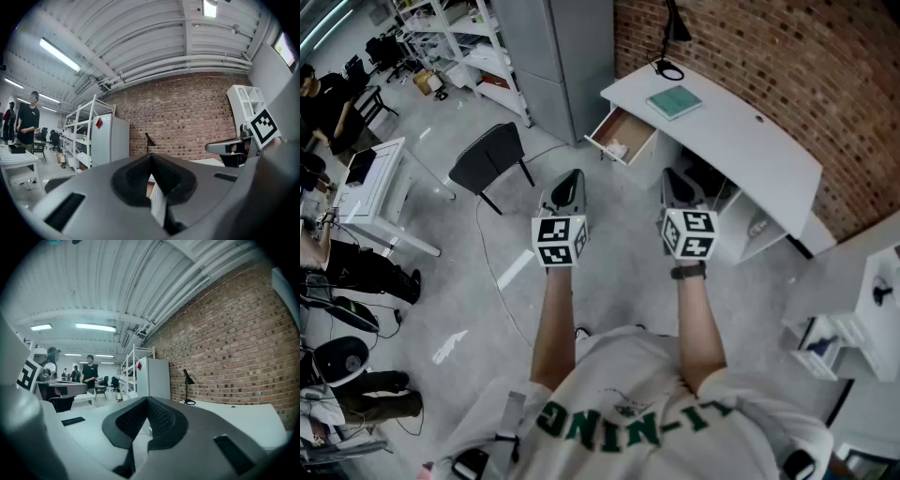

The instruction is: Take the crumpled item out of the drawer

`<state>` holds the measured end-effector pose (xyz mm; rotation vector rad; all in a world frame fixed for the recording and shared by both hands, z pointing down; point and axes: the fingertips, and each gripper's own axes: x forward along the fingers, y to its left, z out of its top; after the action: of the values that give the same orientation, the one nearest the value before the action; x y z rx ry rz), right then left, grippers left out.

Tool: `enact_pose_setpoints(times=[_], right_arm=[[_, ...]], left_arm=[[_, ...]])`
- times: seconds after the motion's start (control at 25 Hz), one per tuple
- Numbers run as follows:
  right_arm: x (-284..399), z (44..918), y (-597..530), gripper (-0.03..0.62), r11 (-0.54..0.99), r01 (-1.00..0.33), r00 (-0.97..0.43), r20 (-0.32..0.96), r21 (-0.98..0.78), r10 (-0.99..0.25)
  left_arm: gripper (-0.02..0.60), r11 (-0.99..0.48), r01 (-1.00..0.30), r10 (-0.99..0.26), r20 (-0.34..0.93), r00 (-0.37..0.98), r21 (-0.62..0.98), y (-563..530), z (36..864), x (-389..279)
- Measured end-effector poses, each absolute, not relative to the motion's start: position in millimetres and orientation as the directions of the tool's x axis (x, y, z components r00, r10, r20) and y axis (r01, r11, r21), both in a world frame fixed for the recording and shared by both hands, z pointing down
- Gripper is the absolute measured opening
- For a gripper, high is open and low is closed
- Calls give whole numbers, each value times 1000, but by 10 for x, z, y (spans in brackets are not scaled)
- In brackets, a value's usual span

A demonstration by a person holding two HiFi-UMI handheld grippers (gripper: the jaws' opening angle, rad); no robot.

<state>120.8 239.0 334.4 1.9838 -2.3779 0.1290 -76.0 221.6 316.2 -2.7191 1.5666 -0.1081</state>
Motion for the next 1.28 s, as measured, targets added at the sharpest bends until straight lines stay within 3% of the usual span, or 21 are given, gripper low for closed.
enact_pose_setpoints(times=[0.2, 0.8, 1.28], right_arm=[[1383, 3368, 2445, 2, 193, -981, -195, 83, -33, -977], [1683, 3568, 2486, 2, 302, -945, -310, 49, -130, -950], [1789, 3819, 1088, 2, 234, -971, -238, 87, -56, -967]], left_arm=[[-6, -477, -879, -879, 1, 477, -1, 2266, 3066, -635], [-6, -431, -898, -898, 56, 436, 85, 2323, 3385, -247], [-6, -513, -858, -855, 70, 514, 28, 858, 3571, -47]])
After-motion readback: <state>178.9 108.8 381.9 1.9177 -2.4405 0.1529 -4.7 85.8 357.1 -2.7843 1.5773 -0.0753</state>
